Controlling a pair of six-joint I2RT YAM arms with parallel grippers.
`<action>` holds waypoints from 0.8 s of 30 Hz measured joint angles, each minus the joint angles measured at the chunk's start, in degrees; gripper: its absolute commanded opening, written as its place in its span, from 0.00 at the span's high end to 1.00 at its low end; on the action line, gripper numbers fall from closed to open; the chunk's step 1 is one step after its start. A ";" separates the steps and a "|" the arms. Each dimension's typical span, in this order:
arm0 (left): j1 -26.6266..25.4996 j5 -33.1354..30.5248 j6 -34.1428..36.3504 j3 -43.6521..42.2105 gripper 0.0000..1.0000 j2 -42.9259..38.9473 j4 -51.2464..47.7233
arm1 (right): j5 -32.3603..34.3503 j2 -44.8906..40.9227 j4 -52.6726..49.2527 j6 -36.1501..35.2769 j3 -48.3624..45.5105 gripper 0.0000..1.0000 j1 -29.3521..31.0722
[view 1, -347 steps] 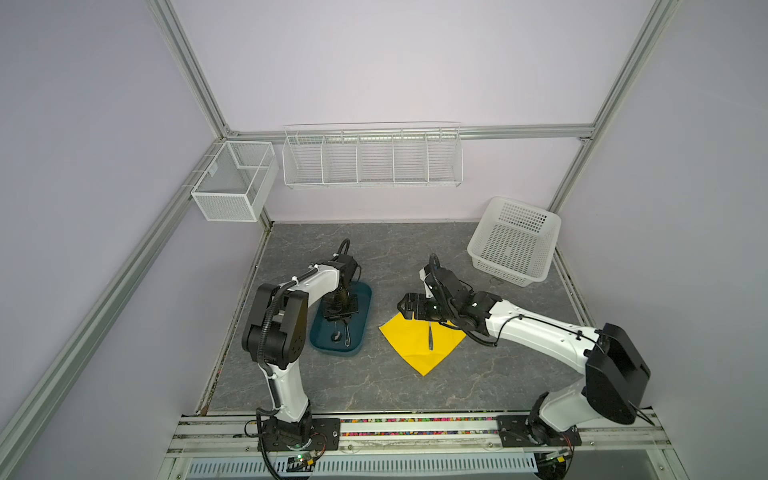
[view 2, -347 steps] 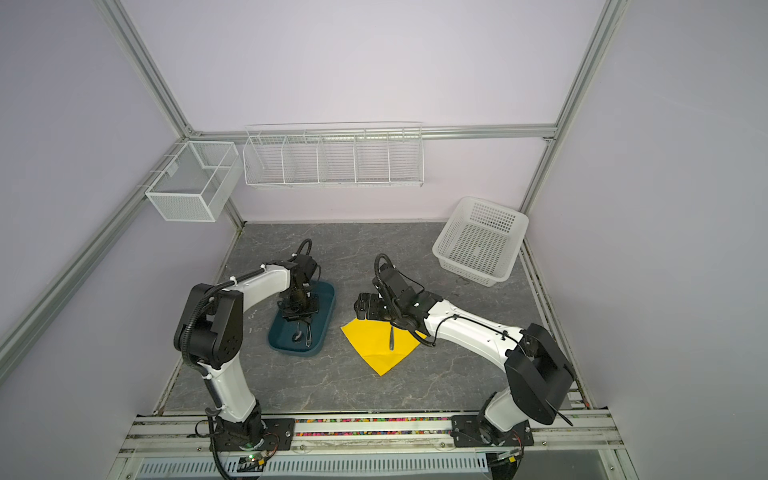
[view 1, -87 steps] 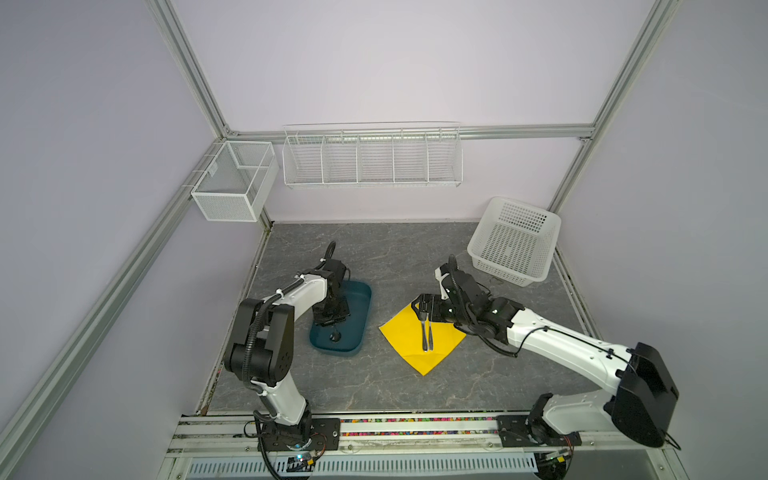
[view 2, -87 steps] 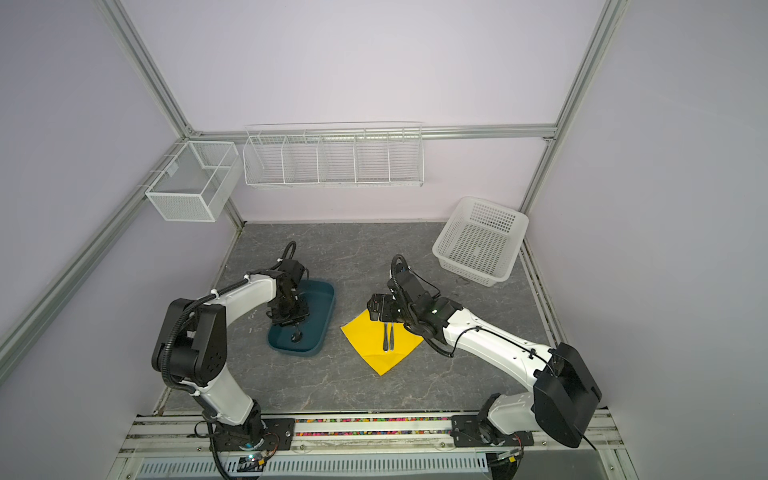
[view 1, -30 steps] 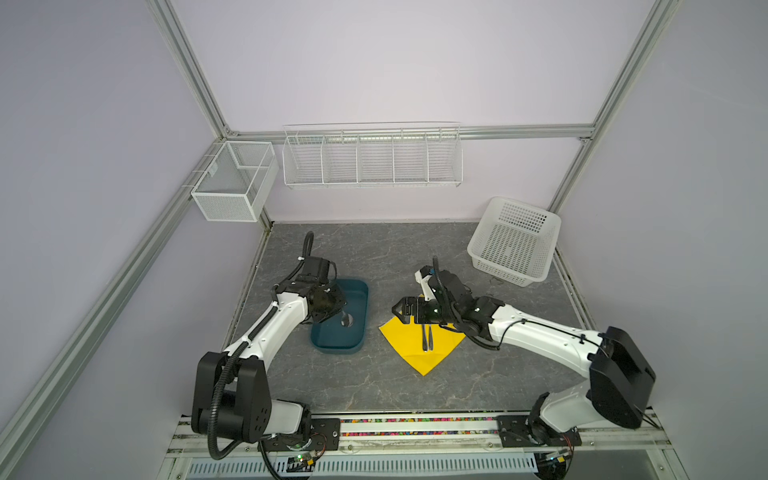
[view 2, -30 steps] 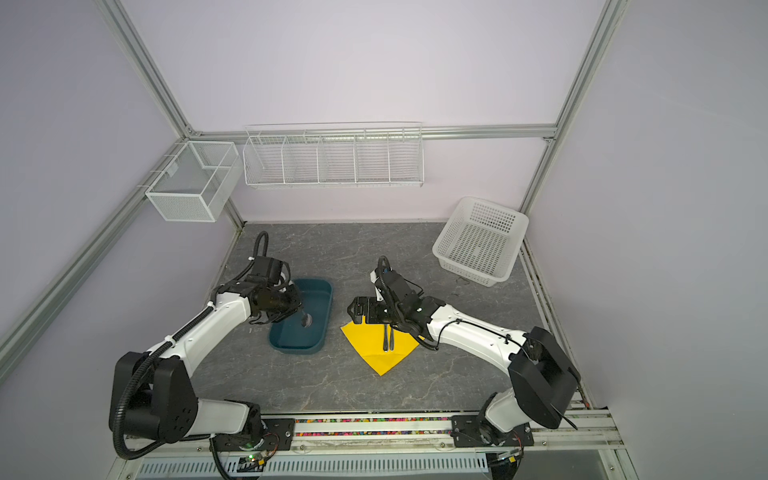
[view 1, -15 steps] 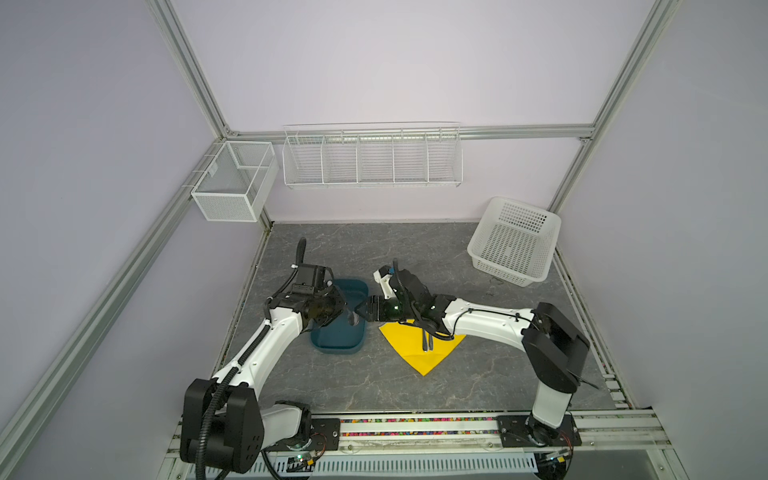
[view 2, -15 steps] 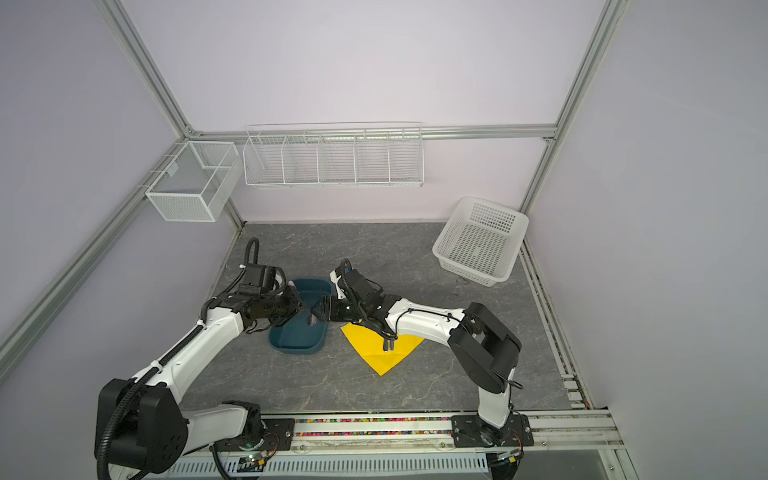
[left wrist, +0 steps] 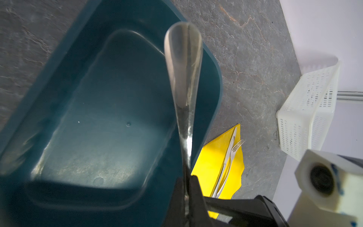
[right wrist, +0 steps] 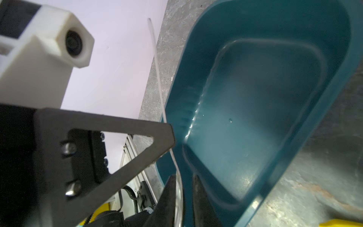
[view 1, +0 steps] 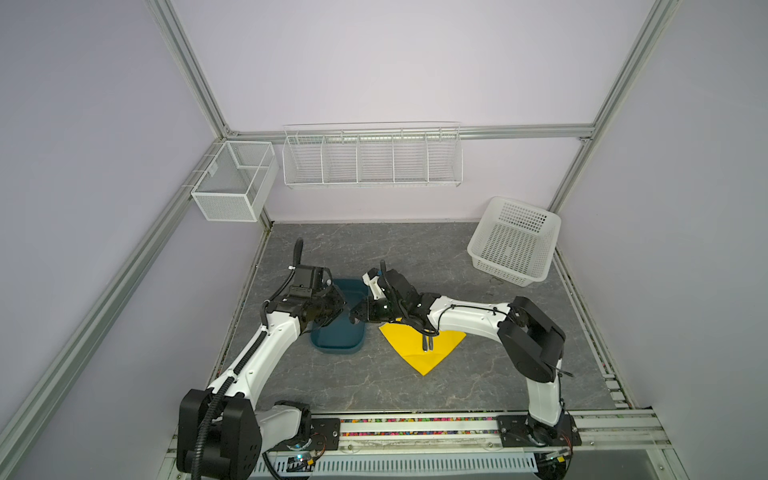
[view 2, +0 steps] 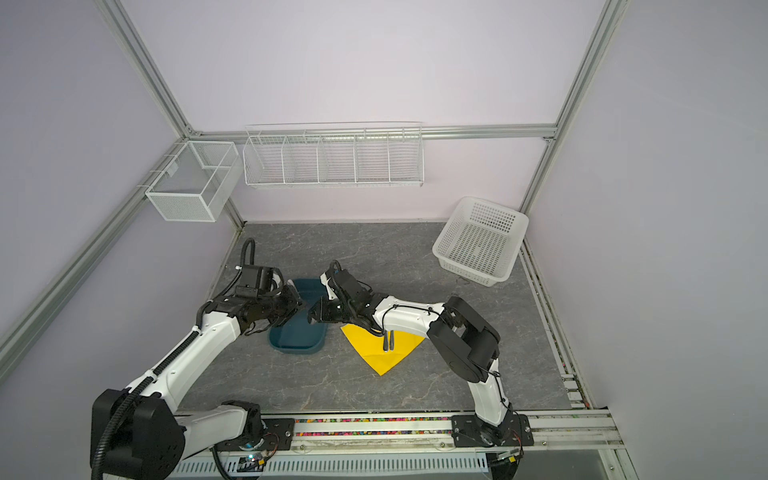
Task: Place the utensils on the paper napkin and roll it up
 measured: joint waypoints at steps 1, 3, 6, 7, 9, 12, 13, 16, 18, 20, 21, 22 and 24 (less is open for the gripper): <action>0.00 0.02 0.00 0.00 1.00 0.00 0.07 | 0.00 0.00 -0.11 -0.11 0.02 0.94 0.00; 0.00 0.22 0.04 -0.20 0.99 0.00 0.35 | 0.09 -0.04 -0.55 -0.68 0.09 0.94 0.00; 0.00 1.42 0.70 -0.59 0.83 0.00 1.14 | 0.50 -0.52 -2.14 -2.56 0.20 0.94 -0.02; 0.00 2.05 1.07 -0.63 0.78 0.00 1.40 | 0.76 -0.83 -3.02 -3.26 0.20 0.94 -0.02; 0.00 3.56 2.80 -0.61 0.68 -0.28 2.25 | 1.51 -1.86 -5.81 -5.53 0.20 0.94 -0.20; 0.00 4.52 6.51 -0.35 0.63 -1.55 2.62 | 2.40 -4.07 -10.51 -9.35 0.20 0.94 -0.72; 0.00 4.48 7.85 -0.17 0.57 -2.08 2.62 | 2.64 -4.83 -11.96 -10.56 0.20 0.94 -1.03; 0.00 4.26 14.08 0.85 0.50 -4.59 2.14 | 4.07 -8.02 -17.25 -16.04 0.20 0.94 -2.36; 0.00 3.69 19.23 2.05 0.50 -6.71 1.27 | 5.73 -10.45 -20.96 -20.48 0.20 0.94 -3.15; 0.00 3.17 24.46 3.41 0.48 -8.76 0.61 | 7.82 -12.87 -24.28 -25.14 0.17 0.94 -3.65; 0.00 3.21 27.39 4.02 0.47 -9.92 0.52 | 8.96 -14.36 -25.88 -27.85 0.13 0.94 -3.80; 0.00 3.43 29.68 4.59 0.47 -10.75 0.33 | 9.75 -15.50 -26.88 -29.73 0.02 0.94 -3.85; 0.00 4.46 35.78 6.58 0.47 -11.78 -0.98 | 11.69 -18.60 -28.28 -35.15 -0.87 0.94 -3.85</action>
